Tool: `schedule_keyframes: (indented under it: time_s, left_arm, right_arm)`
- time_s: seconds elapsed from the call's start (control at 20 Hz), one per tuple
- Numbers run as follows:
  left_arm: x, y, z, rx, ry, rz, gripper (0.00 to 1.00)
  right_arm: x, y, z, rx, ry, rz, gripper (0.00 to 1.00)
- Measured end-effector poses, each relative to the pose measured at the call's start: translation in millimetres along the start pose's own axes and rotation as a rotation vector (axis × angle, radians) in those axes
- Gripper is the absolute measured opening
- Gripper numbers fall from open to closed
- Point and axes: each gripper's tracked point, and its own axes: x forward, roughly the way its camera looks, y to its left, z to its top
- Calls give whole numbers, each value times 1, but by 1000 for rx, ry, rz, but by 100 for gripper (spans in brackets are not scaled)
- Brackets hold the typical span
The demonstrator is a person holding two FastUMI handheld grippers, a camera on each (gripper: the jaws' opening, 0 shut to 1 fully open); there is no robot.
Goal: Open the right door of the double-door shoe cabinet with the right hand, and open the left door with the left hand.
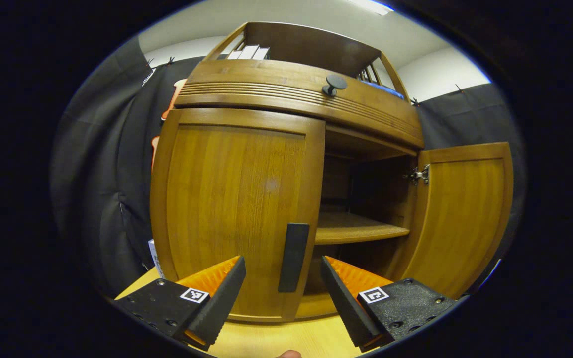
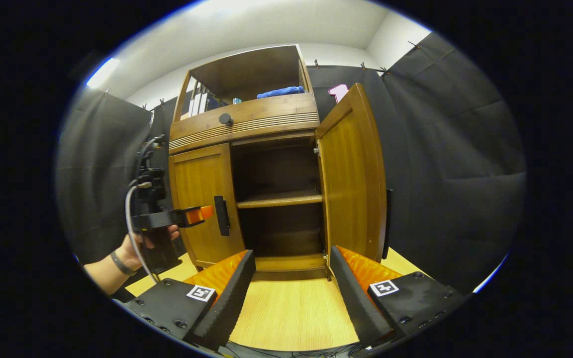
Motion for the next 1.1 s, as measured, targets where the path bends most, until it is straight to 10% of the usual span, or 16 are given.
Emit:
schedule_keyframes:
  time_s: [0.65, 0.8, 1.1]
  left_arm:
    - [59, -4, -37, -74, 49, -5, 88]
    - [59, -12, -41, -4, 59, 9, 36]
    - [42, -13, -31, 6, 46, 11, 29]
  right_arm:
    - [-6, -28, 3, -6, 4, -89, 89]
    - [-9, -25, 2, -16, 2, -80, 98]
    - [-12, -18, -4, -36, 14, -60, 89]
